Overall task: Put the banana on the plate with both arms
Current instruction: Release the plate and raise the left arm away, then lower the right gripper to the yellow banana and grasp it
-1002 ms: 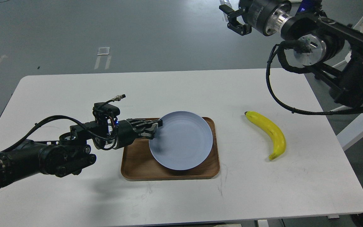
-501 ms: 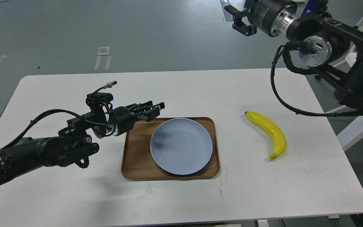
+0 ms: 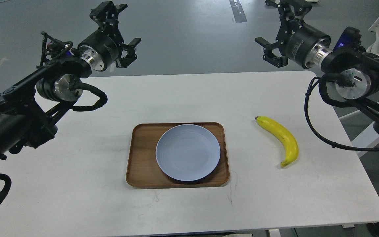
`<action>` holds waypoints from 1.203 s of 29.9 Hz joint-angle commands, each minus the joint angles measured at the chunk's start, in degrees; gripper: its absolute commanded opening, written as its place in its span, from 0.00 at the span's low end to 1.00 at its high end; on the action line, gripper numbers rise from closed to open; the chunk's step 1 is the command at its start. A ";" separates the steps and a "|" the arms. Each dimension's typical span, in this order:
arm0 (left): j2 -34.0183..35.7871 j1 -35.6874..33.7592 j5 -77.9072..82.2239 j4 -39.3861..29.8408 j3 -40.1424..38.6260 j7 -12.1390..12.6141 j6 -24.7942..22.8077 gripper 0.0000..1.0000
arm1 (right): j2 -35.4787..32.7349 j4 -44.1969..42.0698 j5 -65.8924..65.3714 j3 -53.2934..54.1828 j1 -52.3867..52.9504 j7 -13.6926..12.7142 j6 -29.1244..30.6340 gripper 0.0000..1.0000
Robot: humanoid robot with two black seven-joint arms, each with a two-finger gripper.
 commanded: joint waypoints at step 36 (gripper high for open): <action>4.74 4.36 0.04 -2.48 -0.79 -3.55 -2.30 0.98 | -4.60 -6.37 -84.61 -25.77 -10.14 3.78 -4.63 0.95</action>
